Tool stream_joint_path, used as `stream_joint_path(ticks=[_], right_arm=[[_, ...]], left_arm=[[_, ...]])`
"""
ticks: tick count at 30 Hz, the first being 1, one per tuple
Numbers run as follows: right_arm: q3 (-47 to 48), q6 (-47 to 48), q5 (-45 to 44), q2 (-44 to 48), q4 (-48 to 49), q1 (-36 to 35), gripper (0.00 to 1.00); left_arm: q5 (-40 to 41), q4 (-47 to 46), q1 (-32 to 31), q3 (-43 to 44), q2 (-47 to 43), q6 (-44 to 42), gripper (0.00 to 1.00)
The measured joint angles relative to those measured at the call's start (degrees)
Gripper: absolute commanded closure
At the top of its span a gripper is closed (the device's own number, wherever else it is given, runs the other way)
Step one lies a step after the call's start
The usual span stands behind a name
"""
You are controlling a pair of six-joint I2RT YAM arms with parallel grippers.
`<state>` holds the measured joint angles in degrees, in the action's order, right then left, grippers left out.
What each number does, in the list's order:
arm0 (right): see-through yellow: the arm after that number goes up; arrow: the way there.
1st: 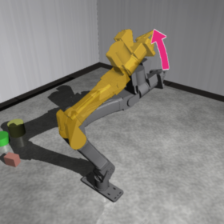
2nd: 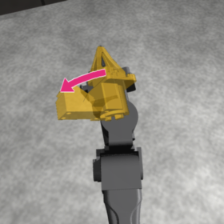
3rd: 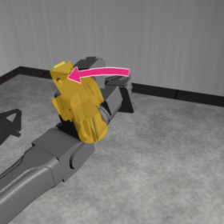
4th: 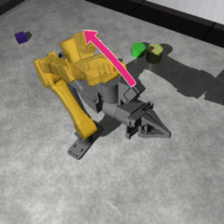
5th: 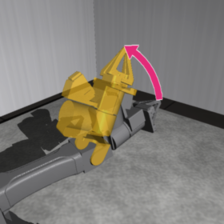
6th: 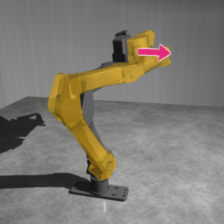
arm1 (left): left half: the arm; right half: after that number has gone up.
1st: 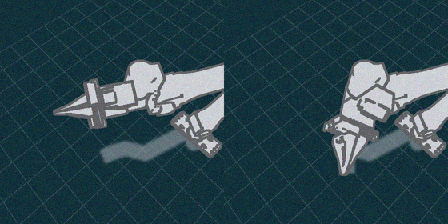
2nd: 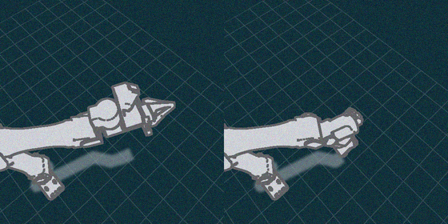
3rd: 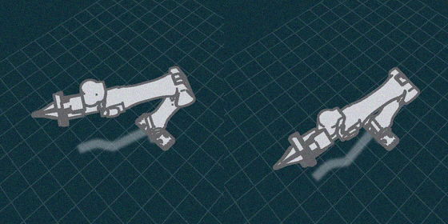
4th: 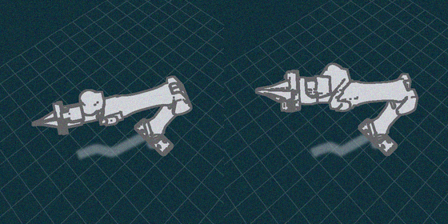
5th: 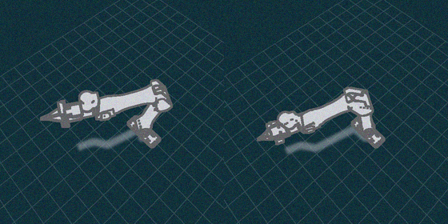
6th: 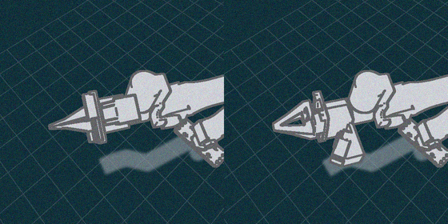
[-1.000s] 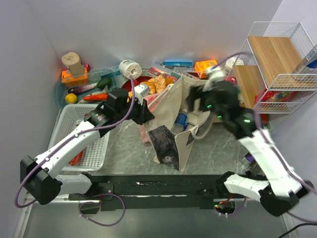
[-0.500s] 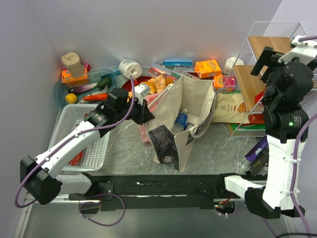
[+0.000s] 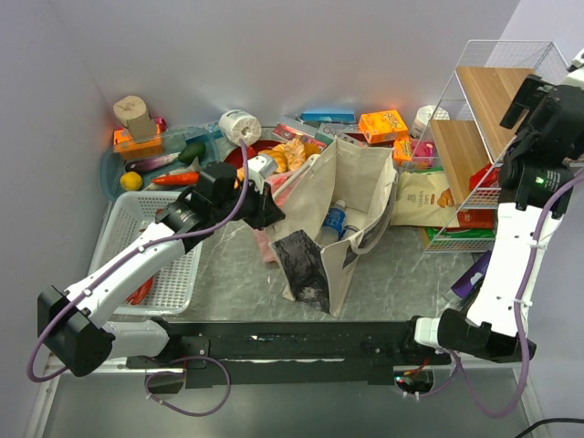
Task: Place the mixed food into the grocery bags and tie them
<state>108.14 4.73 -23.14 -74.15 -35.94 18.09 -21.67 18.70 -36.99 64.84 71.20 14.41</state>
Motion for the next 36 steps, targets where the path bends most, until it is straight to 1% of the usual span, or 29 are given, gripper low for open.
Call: stream_joint_path(ticks=[8,14,19,23,25,26,28,30,31,33,34,36], right_arm=[[0.52,-1.55,3.41,-0.48,2.43,5.51,0.02],[5.31,-3.43,7.82,-5.27,3.04,9.18,0.04],[6.01,-5.35,11.06,-8.39,3.30,11.54,0.05],[6.25,-5.75,13.18,-10.10,4.52,12.35,0.10],[5.95,-5.77,14.14,-10.16,5.31,12.44,0.16],[5.75,-5.77,14.64,-10.16,5.73,12.44,0.24],[5.18,-5.53,15.02,-10.14,6.97,12.48,0.33],[4.44,-5.51,15.43,-10.10,8.00,12.57,0.37],[3.89,-5.35,15.63,-10.08,8.76,12.61,0.42],[2.99,-5.03,15.91,-9.88,10.23,12.61,0.46],[2.64,-4.92,16.06,-9.73,10.62,12.61,0.51],[0.96,-4.70,16.59,-8.63,12.15,12.61,0.55]], left_arm=[[-0.13,0.00,0.00,0.00,1.20,0.02,0.99],[-0.15,0.00,0.00,0.00,1.51,0.00,0.99],[-0.13,0.00,0.00,0.00,1.55,0.00,0.99],[-0.13,0.00,0.00,0.00,1.73,0.00,0.99],[-0.09,0.02,0.00,0.00,1.81,-0.02,0.99],[-0.07,0.04,0.00,0.00,1.84,-0.02,0.99],[0.02,0.07,0.00,0.00,1.84,-0.11,0.99],[0.07,0.09,0.00,0.00,1.90,-0.17,0.99],[0.07,0.11,0.00,0.00,1.95,-0.17,0.99],[0.07,0.15,0.00,0.00,2.12,-0.17,0.99],[0.09,0.20,0.00,0.00,2.19,-0.17,0.99],[0.11,0.42,0.00,0.00,2.29,-0.20,0.99]])
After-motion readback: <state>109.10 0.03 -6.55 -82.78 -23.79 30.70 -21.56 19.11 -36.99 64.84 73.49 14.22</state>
